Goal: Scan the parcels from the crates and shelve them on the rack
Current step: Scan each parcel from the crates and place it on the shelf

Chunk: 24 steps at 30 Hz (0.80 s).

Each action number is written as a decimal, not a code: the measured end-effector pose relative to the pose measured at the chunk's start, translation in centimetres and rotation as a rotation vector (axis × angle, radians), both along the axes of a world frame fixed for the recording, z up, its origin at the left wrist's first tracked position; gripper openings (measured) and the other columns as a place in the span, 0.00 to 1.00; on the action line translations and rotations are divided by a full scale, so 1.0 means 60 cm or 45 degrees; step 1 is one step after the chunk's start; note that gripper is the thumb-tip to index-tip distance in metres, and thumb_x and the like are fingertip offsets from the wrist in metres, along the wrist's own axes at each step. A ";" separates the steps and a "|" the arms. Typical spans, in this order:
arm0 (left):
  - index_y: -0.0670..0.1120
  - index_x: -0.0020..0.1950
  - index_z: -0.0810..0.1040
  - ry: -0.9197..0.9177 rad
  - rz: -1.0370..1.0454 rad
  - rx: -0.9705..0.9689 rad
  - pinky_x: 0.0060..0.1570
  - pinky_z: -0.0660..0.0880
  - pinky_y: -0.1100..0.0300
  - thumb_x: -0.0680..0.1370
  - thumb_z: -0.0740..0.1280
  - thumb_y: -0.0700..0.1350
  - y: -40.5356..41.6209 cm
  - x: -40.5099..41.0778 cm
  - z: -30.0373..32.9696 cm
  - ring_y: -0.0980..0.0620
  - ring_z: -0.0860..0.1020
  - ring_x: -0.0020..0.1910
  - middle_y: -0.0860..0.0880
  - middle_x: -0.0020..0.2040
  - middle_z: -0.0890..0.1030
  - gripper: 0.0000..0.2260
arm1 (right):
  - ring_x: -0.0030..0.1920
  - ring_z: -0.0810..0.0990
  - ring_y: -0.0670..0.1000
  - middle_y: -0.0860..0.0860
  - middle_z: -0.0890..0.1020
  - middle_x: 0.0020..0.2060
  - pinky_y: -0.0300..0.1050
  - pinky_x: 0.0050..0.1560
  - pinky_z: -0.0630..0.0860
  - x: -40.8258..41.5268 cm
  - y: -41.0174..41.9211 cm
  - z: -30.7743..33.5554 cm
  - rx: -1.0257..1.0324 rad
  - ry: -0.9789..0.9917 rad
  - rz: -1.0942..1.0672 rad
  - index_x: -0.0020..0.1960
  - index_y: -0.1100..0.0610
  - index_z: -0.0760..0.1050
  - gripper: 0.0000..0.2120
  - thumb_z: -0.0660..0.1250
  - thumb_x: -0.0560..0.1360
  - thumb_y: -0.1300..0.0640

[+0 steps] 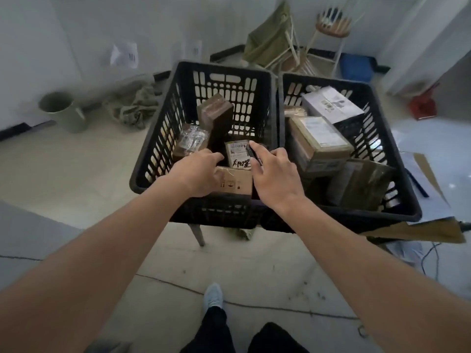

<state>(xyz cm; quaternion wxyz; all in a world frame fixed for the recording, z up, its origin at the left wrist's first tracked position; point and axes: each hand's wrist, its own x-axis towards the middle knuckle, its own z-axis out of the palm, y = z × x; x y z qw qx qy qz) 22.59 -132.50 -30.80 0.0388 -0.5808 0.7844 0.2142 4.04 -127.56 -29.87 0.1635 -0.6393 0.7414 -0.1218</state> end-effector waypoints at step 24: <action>0.48 0.66 0.76 0.436 1.050 1.126 0.54 0.77 0.46 0.74 0.71 0.63 -0.100 -0.046 -0.083 0.39 0.78 0.58 0.41 0.60 0.79 0.26 | 0.60 0.78 0.61 0.56 0.72 0.70 0.60 0.60 0.81 -0.040 -0.103 -0.011 0.009 -0.039 0.152 0.83 0.38 0.60 0.24 0.55 0.88 0.43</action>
